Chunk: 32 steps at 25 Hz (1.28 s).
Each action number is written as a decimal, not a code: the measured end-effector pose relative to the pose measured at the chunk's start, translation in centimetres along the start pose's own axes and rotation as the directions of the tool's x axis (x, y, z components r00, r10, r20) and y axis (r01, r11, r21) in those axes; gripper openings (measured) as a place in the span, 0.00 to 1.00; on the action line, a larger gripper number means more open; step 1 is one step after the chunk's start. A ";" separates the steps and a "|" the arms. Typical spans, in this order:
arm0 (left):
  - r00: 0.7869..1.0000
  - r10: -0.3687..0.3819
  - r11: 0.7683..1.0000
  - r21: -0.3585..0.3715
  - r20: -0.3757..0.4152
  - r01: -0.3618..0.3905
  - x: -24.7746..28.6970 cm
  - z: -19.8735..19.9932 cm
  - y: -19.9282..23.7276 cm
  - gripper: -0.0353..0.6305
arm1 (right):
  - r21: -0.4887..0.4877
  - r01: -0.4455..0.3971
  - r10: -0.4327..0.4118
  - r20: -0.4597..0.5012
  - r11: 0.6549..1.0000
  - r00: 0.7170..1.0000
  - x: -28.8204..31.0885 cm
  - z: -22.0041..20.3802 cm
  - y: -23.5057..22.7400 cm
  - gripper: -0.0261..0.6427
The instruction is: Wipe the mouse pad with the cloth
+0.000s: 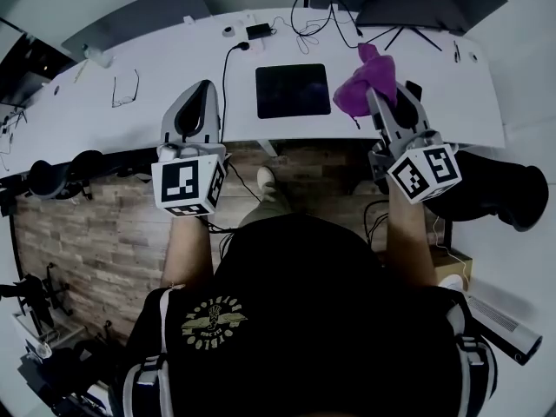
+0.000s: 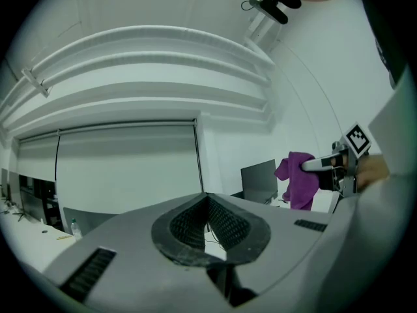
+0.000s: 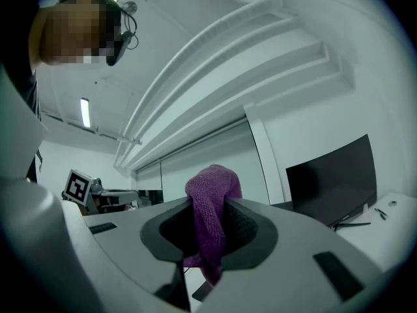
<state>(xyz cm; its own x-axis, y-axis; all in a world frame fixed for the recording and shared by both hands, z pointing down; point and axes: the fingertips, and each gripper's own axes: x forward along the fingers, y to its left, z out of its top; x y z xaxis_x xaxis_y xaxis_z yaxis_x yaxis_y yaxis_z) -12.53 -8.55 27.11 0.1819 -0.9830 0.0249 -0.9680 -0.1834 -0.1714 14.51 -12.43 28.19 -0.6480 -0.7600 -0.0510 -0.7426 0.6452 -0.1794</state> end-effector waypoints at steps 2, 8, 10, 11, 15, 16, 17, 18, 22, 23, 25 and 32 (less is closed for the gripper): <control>1.000 -0.015 1.000 0.008 0.003 0.015 1.2 0.0 0.4 0.06 | -0.002 0.005 -0.005 0.004 1.000 1.000 1.3 0.3 -0.5 0.17; 0.999 -0.035 0.999 0.021 -0.003 0.035 5.3 -0.6 2.6 0.06 | -0.004 0.016 -0.016 -0.016 1.000 1.000 5.2 0.3 -1.5 0.17; 0.999 -0.045 0.999 0.020 -0.013 0.045 6.9 -1.1 3.3 0.06 | 0.003 0.022 -0.022 -0.021 1.000 1.000 6.7 0.2 -1.9 0.17; 0.999 -0.051 0.998 0.020 -0.017 0.051 7.6 -1.3 3.6 0.06 | 0.008 0.025 -0.025 -0.021 1.000 0.999 7.3 0.1 -2.2 0.17; 0.997 -0.076 0.997 0.014 -0.034 0.077 10.5 -2.0 4.8 0.06 | 0.016 0.040 -0.039 -0.048 0.999 0.998 9.9 -0.4 -3.2 0.17; 0.996 -0.084 0.996 0.011 -0.039 0.085 11.1 -2.3 5.0 0.06 | 0.019 0.042 -0.041 -0.052 0.999 0.998 10.6 -0.5 -3.4 0.17; 0.995 -0.092 0.996 0.007 -0.044 0.092 11.7 -2.5 5.2 0.06 | 0.020 0.044 -0.042 -0.056 0.999 0.998 11.2 -0.6 -3.5 0.17; 0.994 -0.099 0.995 0.003 -0.048 0.100 12.3 -2.7 5.5 0.06 | 0.020 0.045 -0.043 -0.060 0.999 0.997 11.8 -0.6 -3.5 0.17; 0.989 -0.137 0.990 -0.015 -0.052 0.137 14.4 -3.3 6.4 0.06 | 0.014 0.050 -0.049 -0.079 0.999 0.996 14.4 -0.8 -3.4 0.17; 0.987 -0.150 0.989 -0.017 -0.050 0.149 14.9 -3.4 6.5 0.06 | 0.012 0.052 -0.051 -0.083 0.999 0.995 15.1 -0.8 -3.4 0.17; 0.985 -0.169 0.986 -0.016 -0.041 0.169 16.0 -3.5 6.9 0.06 | 0.006 0.055 -0.055 -0.088 0.998 0.995 16.4 -0.9 -3.4 0.17; 0.982 -0.187 0.982 -0.031 -0.035 0.186 19.0 -5.0 10.9 0.06 | 0.019 0.043 -0.040 -0.120 0.999 0.992 21.6 -3.6 -2.5 0.17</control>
<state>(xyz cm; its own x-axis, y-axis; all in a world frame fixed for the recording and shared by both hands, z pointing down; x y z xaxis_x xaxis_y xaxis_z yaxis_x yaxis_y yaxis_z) -20.51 -29.29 30.64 0.3534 -0.9310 0.0913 -0.9222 -0.3631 -0.1331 1.76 -30.23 31.13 -0.6331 -0.7705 0.0743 -0.7665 0.6104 -0.1998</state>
